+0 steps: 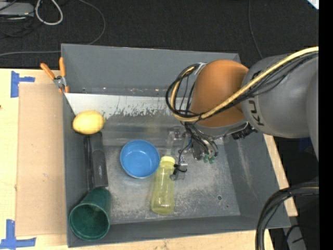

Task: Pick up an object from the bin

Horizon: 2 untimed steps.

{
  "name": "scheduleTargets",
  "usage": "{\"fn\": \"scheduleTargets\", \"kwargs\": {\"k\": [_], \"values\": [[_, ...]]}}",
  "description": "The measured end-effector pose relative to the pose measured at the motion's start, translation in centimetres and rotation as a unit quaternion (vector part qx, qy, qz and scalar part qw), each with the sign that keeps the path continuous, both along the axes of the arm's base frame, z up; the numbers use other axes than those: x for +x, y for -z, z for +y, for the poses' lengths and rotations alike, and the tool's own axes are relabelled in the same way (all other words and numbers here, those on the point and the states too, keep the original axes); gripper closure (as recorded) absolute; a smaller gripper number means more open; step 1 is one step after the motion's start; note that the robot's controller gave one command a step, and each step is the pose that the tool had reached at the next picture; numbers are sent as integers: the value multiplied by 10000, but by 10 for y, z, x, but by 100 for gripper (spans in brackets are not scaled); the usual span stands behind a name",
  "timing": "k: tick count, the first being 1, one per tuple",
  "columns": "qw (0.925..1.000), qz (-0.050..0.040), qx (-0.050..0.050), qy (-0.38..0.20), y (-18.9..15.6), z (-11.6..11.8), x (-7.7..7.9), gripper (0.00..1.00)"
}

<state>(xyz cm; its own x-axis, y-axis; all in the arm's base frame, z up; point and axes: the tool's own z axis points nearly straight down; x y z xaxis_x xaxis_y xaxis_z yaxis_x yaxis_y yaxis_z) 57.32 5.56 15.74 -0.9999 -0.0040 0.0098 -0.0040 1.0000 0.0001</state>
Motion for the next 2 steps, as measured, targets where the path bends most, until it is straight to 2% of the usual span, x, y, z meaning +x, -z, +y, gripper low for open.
{"fn": "scheduleTargets", "kwargs": {"k": [1, 2], "values": [[10000, -38, 1, 13, -5, -1, 2, 0], [9992, -5, 10, -400, 89, 82, 18, 0]]}}
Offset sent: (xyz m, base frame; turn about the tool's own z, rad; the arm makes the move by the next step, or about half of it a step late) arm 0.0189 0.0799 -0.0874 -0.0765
